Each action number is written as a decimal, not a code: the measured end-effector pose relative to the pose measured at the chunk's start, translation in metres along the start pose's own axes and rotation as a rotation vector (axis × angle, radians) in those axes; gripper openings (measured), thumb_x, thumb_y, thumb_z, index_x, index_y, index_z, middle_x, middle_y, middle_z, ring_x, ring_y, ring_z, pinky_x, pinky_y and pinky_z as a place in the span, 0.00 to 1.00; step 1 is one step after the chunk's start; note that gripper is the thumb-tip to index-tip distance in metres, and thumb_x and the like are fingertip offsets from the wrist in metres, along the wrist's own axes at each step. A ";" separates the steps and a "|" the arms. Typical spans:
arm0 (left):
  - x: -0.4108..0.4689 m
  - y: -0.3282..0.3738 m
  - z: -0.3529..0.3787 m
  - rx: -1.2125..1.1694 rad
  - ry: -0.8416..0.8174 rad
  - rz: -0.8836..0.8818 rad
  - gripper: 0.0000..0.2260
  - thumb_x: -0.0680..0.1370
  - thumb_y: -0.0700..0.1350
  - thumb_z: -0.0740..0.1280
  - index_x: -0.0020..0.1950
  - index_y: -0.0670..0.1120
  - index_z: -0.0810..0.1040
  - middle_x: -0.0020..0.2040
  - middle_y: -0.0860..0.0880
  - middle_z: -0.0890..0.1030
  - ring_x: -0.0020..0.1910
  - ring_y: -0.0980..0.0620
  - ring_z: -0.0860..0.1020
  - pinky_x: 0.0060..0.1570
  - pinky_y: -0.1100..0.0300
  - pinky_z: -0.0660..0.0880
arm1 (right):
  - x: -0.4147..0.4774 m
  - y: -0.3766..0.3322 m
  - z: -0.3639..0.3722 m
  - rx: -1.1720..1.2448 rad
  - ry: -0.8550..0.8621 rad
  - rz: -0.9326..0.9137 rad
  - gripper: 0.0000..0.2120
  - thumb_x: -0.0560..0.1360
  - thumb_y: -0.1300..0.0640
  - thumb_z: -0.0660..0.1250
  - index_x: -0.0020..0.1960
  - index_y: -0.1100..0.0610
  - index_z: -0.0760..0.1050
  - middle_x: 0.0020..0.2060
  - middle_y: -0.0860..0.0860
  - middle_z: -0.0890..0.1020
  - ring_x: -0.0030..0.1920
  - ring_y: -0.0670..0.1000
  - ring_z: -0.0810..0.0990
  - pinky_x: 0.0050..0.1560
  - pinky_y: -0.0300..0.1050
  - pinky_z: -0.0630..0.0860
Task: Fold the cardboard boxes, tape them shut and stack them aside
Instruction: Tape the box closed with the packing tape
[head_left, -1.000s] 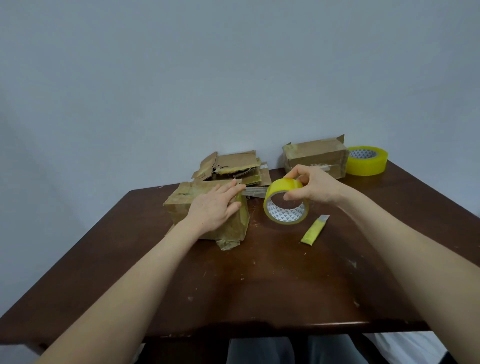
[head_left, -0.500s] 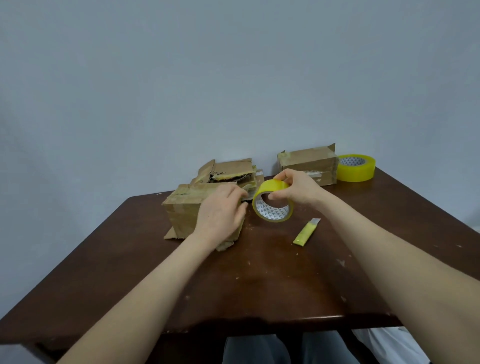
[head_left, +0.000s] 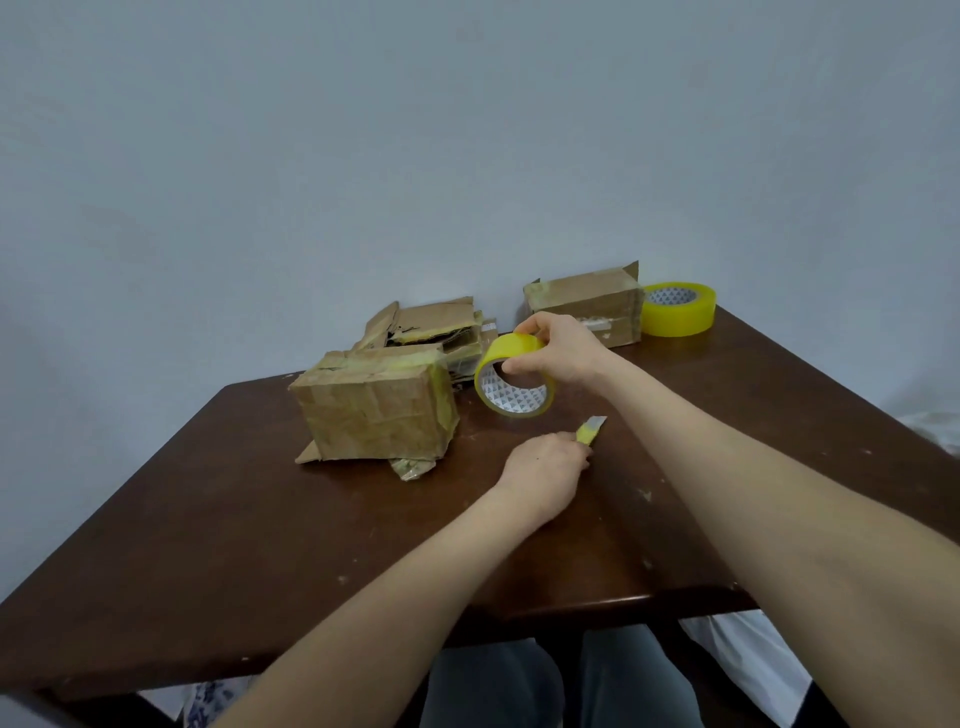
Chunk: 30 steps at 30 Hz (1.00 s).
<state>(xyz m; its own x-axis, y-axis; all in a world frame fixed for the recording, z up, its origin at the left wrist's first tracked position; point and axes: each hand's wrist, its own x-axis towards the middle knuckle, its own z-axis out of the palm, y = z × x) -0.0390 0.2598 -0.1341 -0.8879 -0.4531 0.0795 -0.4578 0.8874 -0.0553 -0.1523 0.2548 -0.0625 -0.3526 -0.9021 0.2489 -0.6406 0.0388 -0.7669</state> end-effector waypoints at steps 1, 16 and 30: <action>-0.003 -0.002 -0.001 -0.004 0.014 0.005 0.14 0.81 0.43 0.59 0.65 0.44 0.76 0.62 0.43 0.76 0.59 0.41 0.76 0.55 0.48 0.75 | 0.000 0.001 0.000 0.003 0.005 0.001 0.26 0.67 0.50 0.77 0.62 0.54 0.73 0.52 0.49 0.74 0.54 0.51 0.75 0.53 0.46 0.73; -0.098 -0.070 -0.024 -0.261 -0.008 -0.323 0.21 0.77 0.38 0.60 0.71 0.44 0.67 0.63 0.44 0.74 0.62 0.46 0.73 0.61 0.58 0.69 | -0.007 0.004 0.001 0.009 0.001 0.039 0.26 0.66 0.51 0.77 0.61 0.55 0.74 0.55 0.51 0.76 0.55 0.53 0.76 0.57 0.50 0.75; -0.029 -0.105 -0.078 -0.206 0.463 -0.502 0.11 0.83 0.48 0.55 0.55 0.40 0.70 0.40 0.47 0.74 0.38 0.48 0.72 0.36 0.55 0.67 | -0.004 0.015 0.017 0.038 -0.100 0.058 0.27 0.61 0.53 0.80 0.55 0.55 0.73 0.52 0.52 0.78 0.50 0.52 0.79 0.51 0.49 0.78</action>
<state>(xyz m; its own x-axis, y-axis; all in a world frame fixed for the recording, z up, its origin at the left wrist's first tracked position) 0.0380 0.1863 -0.0531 -0.4410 -0.7690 0.4627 -0.7476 0.6000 0.2847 -0.1489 0.2520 -0.0848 -0.3171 -0.9374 0.1443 -0.5942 0.0778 -0.8005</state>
